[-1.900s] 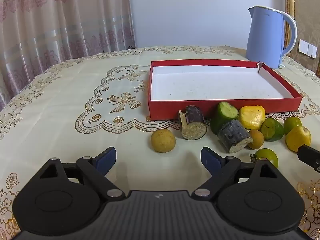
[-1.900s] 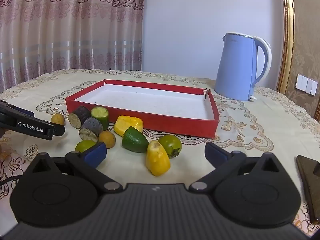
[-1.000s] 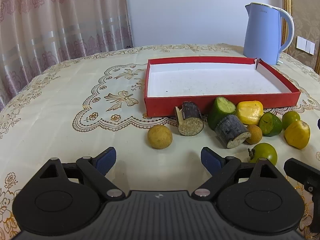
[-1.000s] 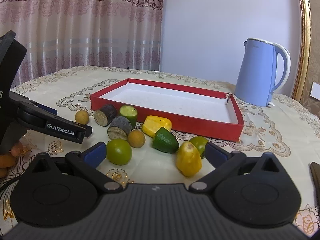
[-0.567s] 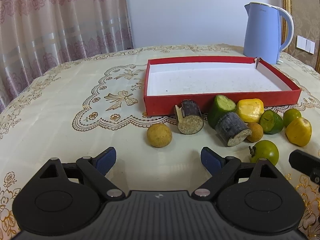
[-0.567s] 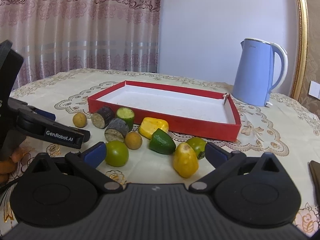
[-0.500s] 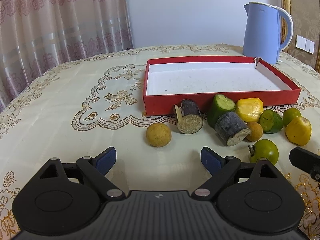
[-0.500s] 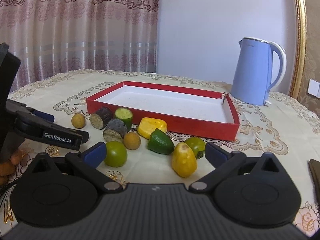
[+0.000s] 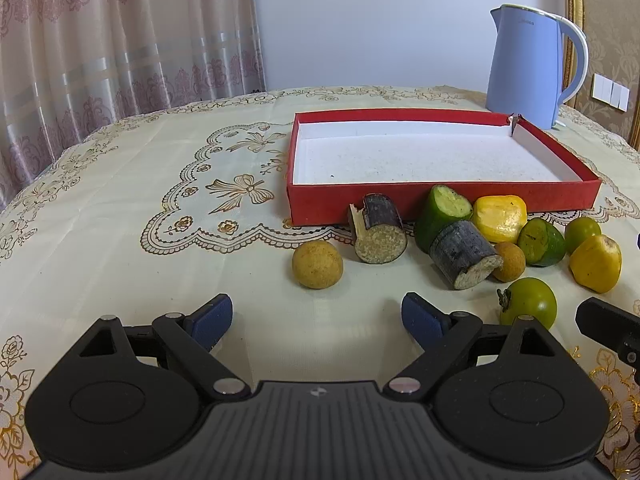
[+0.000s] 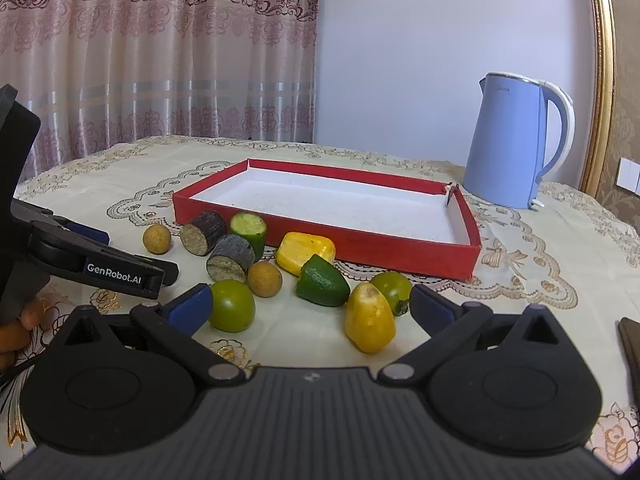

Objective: Organize fruits
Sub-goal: 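Move the left tool toward the round yellow-brown lemon beside the tray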

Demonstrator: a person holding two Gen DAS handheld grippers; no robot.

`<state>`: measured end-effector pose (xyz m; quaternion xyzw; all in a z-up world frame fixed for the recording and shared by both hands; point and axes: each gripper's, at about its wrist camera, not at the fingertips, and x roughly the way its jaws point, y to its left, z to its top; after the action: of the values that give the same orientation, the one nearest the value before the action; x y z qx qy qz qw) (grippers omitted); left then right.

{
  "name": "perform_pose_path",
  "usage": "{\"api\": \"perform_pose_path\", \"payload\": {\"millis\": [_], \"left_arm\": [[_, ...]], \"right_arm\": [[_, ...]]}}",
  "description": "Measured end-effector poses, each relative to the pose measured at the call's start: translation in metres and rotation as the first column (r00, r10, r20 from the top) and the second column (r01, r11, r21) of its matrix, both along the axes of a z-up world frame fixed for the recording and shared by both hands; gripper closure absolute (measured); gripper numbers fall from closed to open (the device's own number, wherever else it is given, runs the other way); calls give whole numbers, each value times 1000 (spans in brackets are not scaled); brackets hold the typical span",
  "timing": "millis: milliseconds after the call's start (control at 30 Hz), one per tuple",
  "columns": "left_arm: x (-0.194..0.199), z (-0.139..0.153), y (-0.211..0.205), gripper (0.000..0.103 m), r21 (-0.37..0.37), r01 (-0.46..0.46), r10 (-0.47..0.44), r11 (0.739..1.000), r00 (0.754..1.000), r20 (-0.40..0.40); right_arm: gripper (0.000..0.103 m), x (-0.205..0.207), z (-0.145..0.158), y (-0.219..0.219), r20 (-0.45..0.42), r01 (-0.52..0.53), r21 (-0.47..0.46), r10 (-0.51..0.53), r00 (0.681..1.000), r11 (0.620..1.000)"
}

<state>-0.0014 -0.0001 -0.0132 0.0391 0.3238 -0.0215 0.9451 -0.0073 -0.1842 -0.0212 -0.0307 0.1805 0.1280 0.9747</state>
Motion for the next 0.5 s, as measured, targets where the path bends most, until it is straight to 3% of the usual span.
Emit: {"api": "perform_pose_path", "payload": {"millis": [500], "left_arm": [[0,0,0,11,2,0,0,1000,1000,0]], "right_arm": [[0,1,-1,-1,-8,-1,5,1,1000,1000]]}}
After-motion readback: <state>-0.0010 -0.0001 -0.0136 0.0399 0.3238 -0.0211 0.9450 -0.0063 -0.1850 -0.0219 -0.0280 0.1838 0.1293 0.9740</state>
